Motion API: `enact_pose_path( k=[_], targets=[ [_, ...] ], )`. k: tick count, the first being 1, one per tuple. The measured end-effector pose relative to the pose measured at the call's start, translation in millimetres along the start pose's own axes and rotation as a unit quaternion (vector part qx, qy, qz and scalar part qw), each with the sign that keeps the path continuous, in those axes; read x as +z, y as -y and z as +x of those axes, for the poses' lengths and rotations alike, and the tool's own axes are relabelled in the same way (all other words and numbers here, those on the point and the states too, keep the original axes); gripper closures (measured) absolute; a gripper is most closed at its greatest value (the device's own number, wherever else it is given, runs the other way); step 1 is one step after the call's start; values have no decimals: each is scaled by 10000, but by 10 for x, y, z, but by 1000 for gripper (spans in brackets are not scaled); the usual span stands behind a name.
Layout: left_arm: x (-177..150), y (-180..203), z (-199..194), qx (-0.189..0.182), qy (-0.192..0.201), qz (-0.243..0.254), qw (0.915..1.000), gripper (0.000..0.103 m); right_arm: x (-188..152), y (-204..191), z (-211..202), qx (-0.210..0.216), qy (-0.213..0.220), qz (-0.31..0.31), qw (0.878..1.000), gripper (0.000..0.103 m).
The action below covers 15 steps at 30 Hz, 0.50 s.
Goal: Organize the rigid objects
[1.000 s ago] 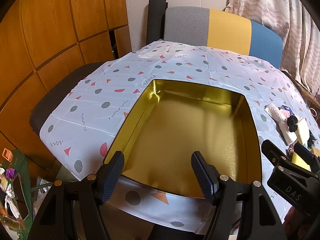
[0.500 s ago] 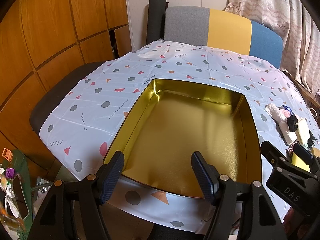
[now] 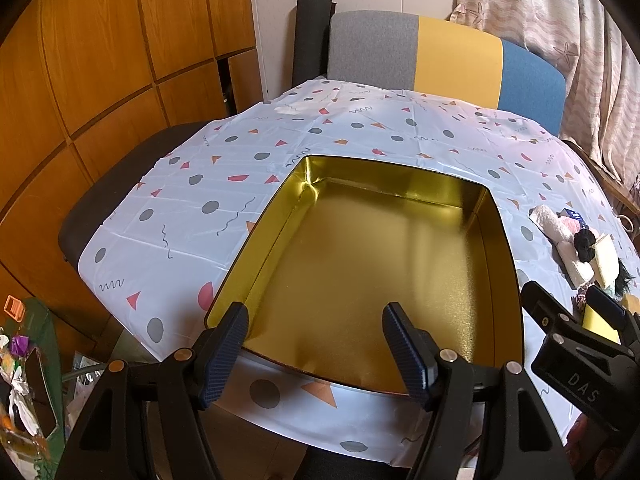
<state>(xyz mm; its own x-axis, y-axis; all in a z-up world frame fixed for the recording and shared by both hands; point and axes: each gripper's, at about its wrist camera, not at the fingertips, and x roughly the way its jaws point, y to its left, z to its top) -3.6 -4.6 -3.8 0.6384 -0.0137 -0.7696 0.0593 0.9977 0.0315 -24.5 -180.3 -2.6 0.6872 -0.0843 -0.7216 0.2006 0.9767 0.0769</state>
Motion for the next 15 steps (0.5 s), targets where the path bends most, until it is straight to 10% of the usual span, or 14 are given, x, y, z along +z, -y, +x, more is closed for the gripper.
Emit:
enact_pose_path(
  k=[15],
  targets=[
    [-20,17,-15,-72,14,14,10000,32,-11,89,-54,-11,93,-22,10000,0]
  ],
)
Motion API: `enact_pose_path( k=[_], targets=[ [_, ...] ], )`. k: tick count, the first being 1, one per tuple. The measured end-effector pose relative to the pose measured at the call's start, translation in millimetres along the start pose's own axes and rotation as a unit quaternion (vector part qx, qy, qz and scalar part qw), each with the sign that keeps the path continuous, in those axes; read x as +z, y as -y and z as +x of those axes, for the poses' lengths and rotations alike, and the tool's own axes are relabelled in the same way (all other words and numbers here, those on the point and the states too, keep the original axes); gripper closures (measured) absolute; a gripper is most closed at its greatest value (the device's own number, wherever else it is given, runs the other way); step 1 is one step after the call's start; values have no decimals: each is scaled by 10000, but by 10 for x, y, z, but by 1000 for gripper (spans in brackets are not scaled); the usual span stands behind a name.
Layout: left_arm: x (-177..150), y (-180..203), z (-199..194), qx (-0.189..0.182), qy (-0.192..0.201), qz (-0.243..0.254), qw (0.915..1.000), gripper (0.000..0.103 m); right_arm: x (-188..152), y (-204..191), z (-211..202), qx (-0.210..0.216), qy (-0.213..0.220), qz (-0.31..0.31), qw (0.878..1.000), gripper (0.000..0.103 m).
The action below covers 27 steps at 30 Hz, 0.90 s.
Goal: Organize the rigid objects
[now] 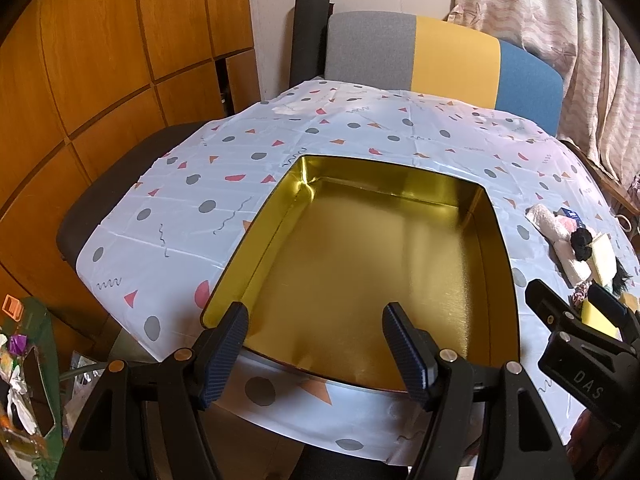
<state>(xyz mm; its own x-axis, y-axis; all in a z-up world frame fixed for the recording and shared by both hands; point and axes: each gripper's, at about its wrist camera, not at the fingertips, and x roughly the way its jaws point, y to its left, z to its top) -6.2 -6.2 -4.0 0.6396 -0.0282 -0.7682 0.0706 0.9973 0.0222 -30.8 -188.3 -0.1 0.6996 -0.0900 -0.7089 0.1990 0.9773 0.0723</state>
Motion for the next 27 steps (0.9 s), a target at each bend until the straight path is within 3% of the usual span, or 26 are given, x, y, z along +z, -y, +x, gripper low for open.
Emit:
enact_pose_path(
  k=[4,11,17,19,23,27],
  targets=[
    [-24,48,-22,-296,30,30,9996,32,-8,81,-51,-24,50,-76,10000,0],
    [-93,220,34,-1427,-131,52,9897,32,-75,392,-129,-238,50,8,9997,0],
    [-118,580,-7,-1719,-225,477,9837,32,-213,820,-184,-530,-2,226,9983,0],
    [-116,670,-38,-1945,-224,597,9788,32,-271,1010,-226,-674,3,274,9974,0],
    [-82,890,-54,-2652,-377,806,9601,32,-380,1403,-319,-992,16,460,9940,0],
    [-69,1184,-112,-2793,-386,1160,9524,32,-551,1900,-470,-1275,71,888,9878,0]
  ],
)
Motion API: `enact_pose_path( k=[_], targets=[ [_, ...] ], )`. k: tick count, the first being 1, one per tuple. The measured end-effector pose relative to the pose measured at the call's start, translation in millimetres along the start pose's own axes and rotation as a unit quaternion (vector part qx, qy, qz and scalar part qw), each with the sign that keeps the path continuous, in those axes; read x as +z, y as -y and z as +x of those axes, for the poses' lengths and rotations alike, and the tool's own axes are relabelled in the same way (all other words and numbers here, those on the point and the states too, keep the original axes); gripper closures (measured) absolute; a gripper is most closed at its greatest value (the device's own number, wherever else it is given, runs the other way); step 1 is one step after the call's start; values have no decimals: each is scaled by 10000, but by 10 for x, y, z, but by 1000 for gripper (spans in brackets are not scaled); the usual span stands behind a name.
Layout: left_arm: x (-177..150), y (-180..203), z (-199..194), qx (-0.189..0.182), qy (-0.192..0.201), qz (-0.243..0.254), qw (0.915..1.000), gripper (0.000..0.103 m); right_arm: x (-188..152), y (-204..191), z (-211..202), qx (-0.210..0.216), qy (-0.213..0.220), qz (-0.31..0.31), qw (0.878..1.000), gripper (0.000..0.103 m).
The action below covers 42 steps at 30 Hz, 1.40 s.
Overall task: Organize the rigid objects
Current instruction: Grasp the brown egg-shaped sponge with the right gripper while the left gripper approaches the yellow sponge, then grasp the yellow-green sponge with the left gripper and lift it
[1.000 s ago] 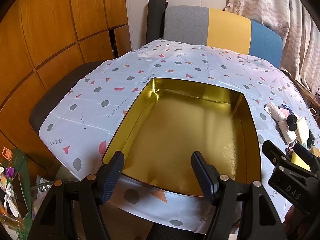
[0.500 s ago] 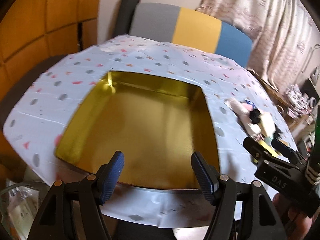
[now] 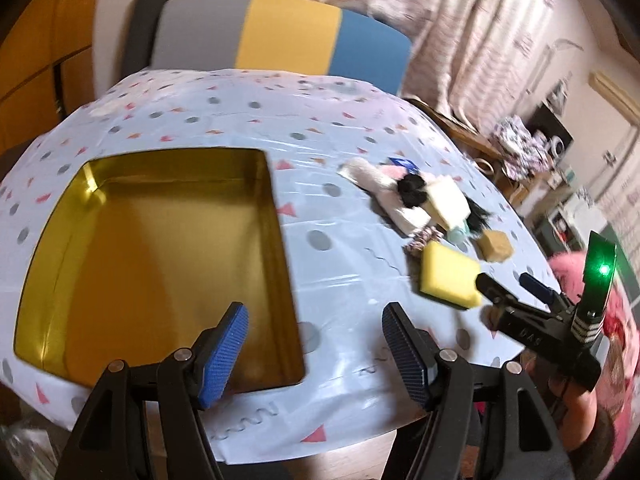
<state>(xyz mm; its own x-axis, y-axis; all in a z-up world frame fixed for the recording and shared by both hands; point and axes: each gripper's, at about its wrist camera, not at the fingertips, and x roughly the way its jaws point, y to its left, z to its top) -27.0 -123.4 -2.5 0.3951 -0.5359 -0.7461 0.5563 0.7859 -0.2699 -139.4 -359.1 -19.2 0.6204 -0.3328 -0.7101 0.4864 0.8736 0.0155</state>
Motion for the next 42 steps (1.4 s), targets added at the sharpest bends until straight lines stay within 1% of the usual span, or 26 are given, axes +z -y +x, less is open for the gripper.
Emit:
enact_pose_path(
  k=[2,5,7,8,9,10,13,15,18,20,21,23,25,28,29,30,33,34,36,37,38,42],
  targets=[
    [28,96,57,-178,-38,91,9998,32,-40,252,-10,-115,-12,211,9997,0],
    [79,239,175,-601,-234,241,9976,32,-137,600,27,-234,-157,535,9982,0],
    [104,330,302,-976,-465,333,9936,30,-233,824,63,-188,-267,846,9959,0],
    [108,372,370,-1140,-617,330,9910,27,-275,890,74,-124,-287,971,9948,0],
    [109,409,430,-1236,-740,296,9891,25,-329,984,86,-1,-300,1138,9930,0],
    [107,443,475,-1262,-792,287,9884,24,-382,1062,98,105,-306,1251,9916,0],
    [112,603,584,-1322,-847,467,9865,21,-470,1124,150,184,-371,1286,9908,1],
    [122,733,664,-1329,-926,613,9849,20,-499,1129,186,201,-382,1287,9907,5],
    [132,874,804,-1298,-1018,737,9835,20,-529,1164,254,266,-400,1361,9895,16],
    [150,967,874,-1337,-1002,832,9824,19,-547,1182,293,295,-419,1344,9896,32],
    [159,1023,915,-1305,-990,902,9824,19,-553,1191,314,301,-435,1339,9896,36],
    [180,1097,985,-1241,-986,1008,9822,18,-565,1204,323,307,-399,1359,9895,40],
    [202,1174,1062,-1207,-969,1087,9820,17,-571,1213,323,335,-369,1398,9889,41],
    [235,1264,1144,-1290,-839,1187,9809,10,-583,1204,338,348,-382,1395,9889,41],
    [242,1306,1165,-1278,-752,1241,9811,4,-587,1201,339,342,-385,1392,9889,41],
    [246,1358,1182,-1298,-646,1308,9807,0,-590,1200,341,341,-385,1401,9888,41],
    [253,1540,1274,-1242,-423,1539,9793,0,-592,1206,338,343,-389,1429,9884,41],
    [255,1595,1309,-1206,-404,1626,9785,0,-591,1212,335,345,-388,1440,9882,41],
    [252,1697,1453,-1073,-557,1782,9765,0,-587,1220,319,307,-401,1433,9884,41],
    [249,1717,1513,-1081,-642,1784,9759,0,-583,1224,306,285,-398,1417,9887,42],
    [251,1732,1584,-1114,-734,1745,9756,0,-580,1229,296,276,-387,1412,9888,42],
    [243,1757,1747,-1096,-856,1530,9784,0,-596,1253,310,357,-414,1512,9870,42]
  ],
)
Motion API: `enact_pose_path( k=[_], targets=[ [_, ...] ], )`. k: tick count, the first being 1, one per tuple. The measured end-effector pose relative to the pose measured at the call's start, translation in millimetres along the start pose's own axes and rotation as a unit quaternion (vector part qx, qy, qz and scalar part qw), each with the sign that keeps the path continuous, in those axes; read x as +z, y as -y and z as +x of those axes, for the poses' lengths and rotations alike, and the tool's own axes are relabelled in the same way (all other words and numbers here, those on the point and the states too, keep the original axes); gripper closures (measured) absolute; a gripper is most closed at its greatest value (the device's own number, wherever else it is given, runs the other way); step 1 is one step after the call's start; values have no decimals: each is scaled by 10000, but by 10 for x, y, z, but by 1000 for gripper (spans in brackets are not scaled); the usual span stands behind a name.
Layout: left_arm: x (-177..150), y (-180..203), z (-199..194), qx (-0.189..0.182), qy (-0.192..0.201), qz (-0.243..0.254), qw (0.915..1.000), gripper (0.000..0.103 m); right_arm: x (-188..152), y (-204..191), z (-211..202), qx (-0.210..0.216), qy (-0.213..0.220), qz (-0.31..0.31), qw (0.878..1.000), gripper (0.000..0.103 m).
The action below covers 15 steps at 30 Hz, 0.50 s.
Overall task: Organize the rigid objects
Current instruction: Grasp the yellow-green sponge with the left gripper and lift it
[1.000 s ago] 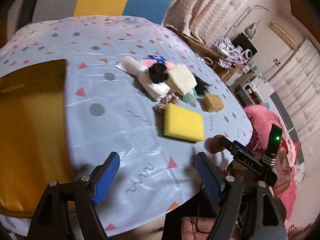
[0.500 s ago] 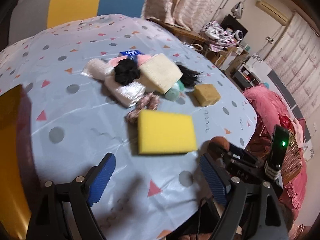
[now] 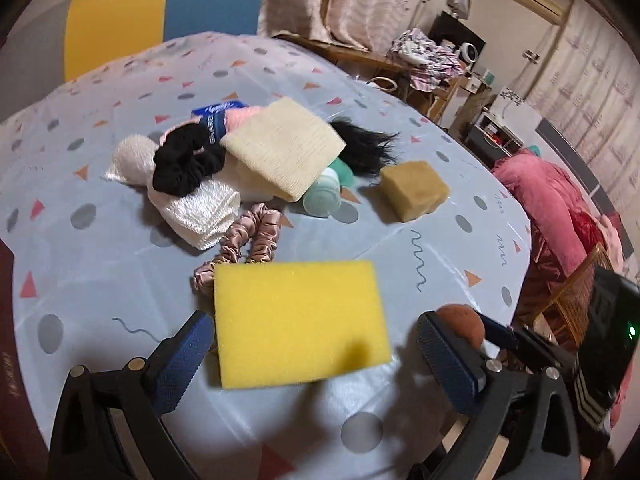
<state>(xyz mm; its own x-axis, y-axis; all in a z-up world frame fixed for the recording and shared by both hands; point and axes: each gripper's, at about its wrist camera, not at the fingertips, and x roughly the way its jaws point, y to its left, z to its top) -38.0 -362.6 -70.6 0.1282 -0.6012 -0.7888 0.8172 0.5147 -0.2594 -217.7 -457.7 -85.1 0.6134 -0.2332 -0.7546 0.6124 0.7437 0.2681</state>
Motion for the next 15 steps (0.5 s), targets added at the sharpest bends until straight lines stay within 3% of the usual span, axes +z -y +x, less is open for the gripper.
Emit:
enact_pose_path(
  k=[5,11,15],
  targets=[
    [41,95,128,99,1,217,9997,0,1,16,-6,46,-37,73,10000,42],
    [37,122,359,319,-267,432,9982,0,-2,19,-24,49,-114,78,9999,42],
    [13,11,350,51,-271,225,9994,2,-12,34,-8,75,-146,124,9998,42]
  ],
)
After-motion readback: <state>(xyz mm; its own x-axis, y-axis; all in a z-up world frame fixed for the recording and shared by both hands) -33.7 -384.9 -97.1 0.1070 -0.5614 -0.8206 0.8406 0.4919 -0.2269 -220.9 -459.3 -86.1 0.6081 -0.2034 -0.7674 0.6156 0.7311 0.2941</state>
